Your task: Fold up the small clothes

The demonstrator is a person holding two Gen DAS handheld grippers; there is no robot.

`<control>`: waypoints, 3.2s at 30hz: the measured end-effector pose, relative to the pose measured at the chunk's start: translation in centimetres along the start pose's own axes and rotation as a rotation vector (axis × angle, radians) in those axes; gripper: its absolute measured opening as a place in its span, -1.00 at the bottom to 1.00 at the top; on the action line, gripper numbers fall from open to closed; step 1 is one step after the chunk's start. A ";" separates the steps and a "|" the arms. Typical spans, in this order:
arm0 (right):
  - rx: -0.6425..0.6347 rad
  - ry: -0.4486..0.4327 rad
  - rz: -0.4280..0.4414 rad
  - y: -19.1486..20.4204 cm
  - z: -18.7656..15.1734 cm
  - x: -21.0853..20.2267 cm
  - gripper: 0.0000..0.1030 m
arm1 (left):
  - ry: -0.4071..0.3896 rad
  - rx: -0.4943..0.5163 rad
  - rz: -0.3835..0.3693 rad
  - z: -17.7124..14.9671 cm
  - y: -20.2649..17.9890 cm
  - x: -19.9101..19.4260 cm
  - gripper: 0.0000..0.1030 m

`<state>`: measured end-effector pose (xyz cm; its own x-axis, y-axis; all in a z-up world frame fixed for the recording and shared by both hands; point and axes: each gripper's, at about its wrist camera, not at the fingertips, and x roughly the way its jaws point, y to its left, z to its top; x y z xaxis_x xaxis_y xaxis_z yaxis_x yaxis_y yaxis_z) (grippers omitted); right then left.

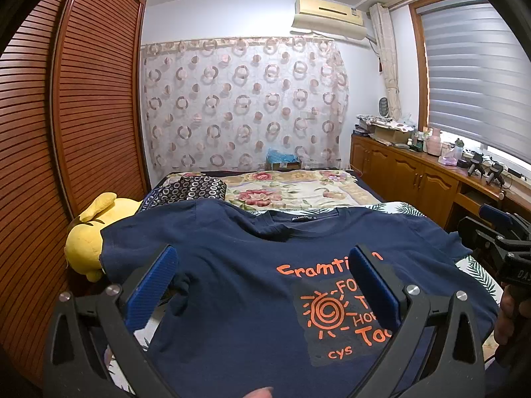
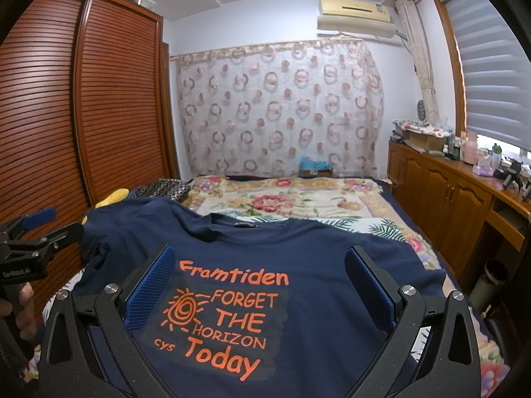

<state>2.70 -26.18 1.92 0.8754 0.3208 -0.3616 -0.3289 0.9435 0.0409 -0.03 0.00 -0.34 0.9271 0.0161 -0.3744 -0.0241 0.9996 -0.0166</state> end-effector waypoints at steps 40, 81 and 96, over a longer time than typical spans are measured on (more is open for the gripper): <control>0.003 -0.002 0.001 0.2 0.1 -0.1 1.00 | -0.010 0.006 0.002 0.3 0.1 -0.4 1.00; -0.026 0.073 0.092 2.4 -1.4 2.9 1.00 | 0.091 -0.031 0.041 -0.5 5.7 1.9 1.00; -0.093 0.153 0.196 5.6 -2.6 6.9 1.00 | 0.149 -0.059 0.059 -2.9 12.4 4.5 1.00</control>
<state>5.95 -18.91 -2.71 0.7304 0.4735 -0.4923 -0.5240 0.8507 0.0409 2.78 12.37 -4.91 0.8579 0.0663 -0.5095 -0.1024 0.9938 -0.0431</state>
